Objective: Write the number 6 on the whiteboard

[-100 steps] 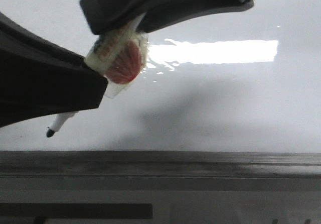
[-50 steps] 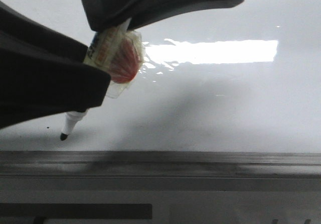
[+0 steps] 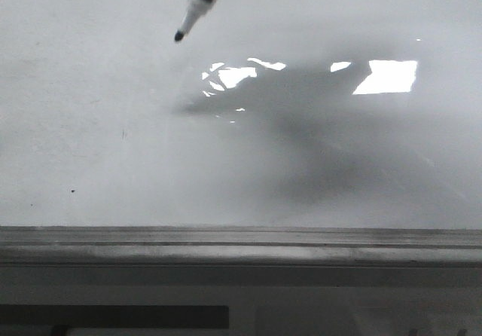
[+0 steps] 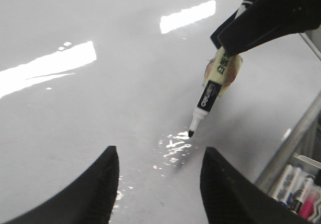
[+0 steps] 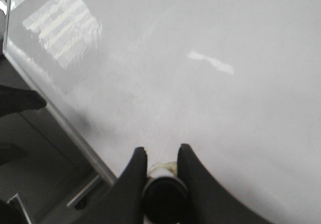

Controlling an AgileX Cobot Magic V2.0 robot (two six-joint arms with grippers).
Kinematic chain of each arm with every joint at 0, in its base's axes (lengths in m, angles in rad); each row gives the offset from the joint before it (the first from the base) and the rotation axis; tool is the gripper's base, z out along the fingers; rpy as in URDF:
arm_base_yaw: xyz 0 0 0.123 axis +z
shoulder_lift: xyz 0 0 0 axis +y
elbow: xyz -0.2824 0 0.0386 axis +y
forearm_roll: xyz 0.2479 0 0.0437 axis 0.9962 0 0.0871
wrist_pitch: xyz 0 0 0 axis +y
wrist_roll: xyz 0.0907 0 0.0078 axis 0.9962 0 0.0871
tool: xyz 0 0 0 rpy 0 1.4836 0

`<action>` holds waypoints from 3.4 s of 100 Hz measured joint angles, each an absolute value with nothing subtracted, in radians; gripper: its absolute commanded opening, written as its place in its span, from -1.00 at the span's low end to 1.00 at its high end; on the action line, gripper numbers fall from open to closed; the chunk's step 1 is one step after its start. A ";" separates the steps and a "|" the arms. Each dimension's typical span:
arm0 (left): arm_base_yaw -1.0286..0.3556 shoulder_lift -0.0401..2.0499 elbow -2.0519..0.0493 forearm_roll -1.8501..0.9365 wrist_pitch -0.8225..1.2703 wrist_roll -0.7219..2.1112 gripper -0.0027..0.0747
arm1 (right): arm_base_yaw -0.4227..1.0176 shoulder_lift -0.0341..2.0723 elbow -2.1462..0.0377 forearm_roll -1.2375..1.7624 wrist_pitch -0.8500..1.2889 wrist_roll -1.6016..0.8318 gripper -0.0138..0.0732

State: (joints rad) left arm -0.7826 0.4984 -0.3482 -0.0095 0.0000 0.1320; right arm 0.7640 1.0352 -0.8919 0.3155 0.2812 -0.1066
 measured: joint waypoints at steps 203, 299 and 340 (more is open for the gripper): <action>-0.977 0.783 -0.348 0.000 -0.079 0.129 -0.09 | 0.959 1.133 -0.892 0.334 0.282 -0.098 -0.82; -0.987 0.870 -0.352 -0.048 -0.135 0.134 -0.98 | 0.967 1.133 -0.892 0.331 0.298 -0.105 0.37; -0.765 0.902 -0.352 -0.627 -0.014 0.128 -0.98 | 0.938 1.131 -0.892 0.333 0.300 -0.105 0.29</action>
State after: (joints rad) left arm -0.7654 0.9022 -0.3521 -0.6270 -0.0139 0.1280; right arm 0.9382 1.1311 -0.8916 0.3334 0.2999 -0.1045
